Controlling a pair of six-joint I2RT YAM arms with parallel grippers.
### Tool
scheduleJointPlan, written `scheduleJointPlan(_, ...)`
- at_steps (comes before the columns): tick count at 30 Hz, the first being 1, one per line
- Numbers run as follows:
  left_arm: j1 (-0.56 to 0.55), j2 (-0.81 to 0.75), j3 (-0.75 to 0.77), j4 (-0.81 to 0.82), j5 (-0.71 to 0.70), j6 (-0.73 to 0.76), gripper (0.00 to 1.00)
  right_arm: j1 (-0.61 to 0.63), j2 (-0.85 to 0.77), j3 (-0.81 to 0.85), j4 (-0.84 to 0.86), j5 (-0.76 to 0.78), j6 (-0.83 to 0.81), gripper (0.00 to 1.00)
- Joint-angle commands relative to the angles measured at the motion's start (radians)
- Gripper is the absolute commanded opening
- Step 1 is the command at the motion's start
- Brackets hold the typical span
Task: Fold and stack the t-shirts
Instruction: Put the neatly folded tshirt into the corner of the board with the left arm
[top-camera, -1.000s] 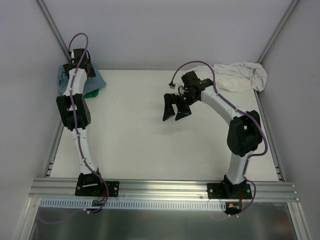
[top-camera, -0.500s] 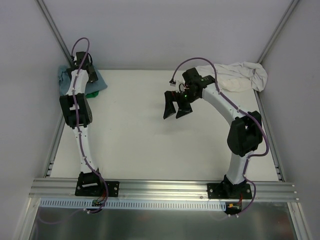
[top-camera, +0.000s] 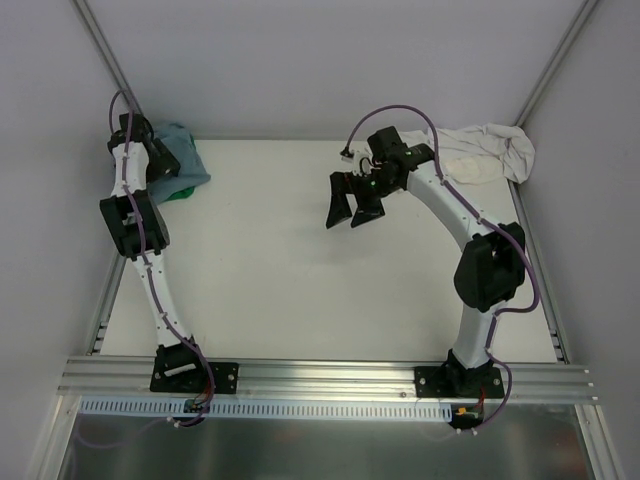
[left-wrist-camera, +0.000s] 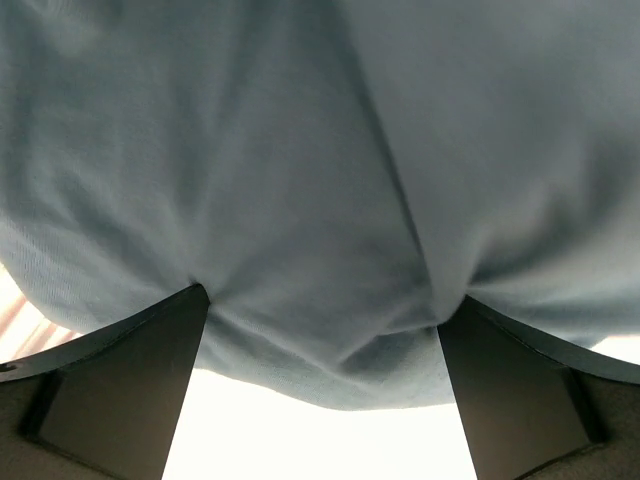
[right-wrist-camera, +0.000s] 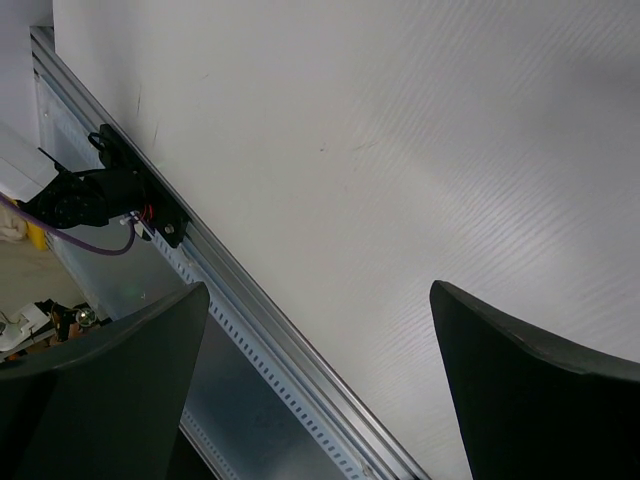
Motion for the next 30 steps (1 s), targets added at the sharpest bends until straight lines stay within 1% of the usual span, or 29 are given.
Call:
scheduleJointPlan(1, 0.046, 0.049, 0.017, -0.217, 0.094, -0.085, 0.99, -0.015, -0.011, 0.038, 0.006, -0.022, 0.011, 0.99)
scheduleJointPlan(3, 0.052, 0.054, 0.014, -0.229, 0.134, -0.086, 0.99, -0.021, -0.022, 0.036, 0.015, -0.023, 0.02, 0.99)
scheduleJointPlan(6, 0.065, 0.065, 0.013, -0.237, 0.285, -0.112, 0.99, -0.026, -0.033, 0.036, 0.032, -0.026, 0.031, 1.0)
scheduleJointPlan(11, 0.064, 0.066, 0.012, -0.254, 0.353, -0.082, 0.99, -0.032, -0.047, 0.03, 0.049, -0.025, 0.038, 1.0)
scheduleJointPlan(19, 0.033, 0.065, -0.006, -0.297, 0.361, 0.009, 0.99, -0.036, -0.062, -0.002, 0.098, -0.037, 0.066, 1.0)
scheduleJointPlan(24, 0.004, 0.056, -0.002, -0.289, 0.327, 0.052, 0.99, -0.036, -0.07, -0.011, 0.099, -0.036, 0.067, 1.0)
scheduleJointPlan(29, -0.022, 0.076, 0.012, -0.286, 0.327, 0.061, 0.99, -0.036, -0.085, -0.034, 0.112, -0.036, 0.071, 0.99)
scheduleJointPlan(30, -0.022, 0.077, 0.012, -0.289, 0.303, 0.057, 0.99, -0.038, -0.085, -0.033, 0.11, -0.036, 0.069, 1.0)
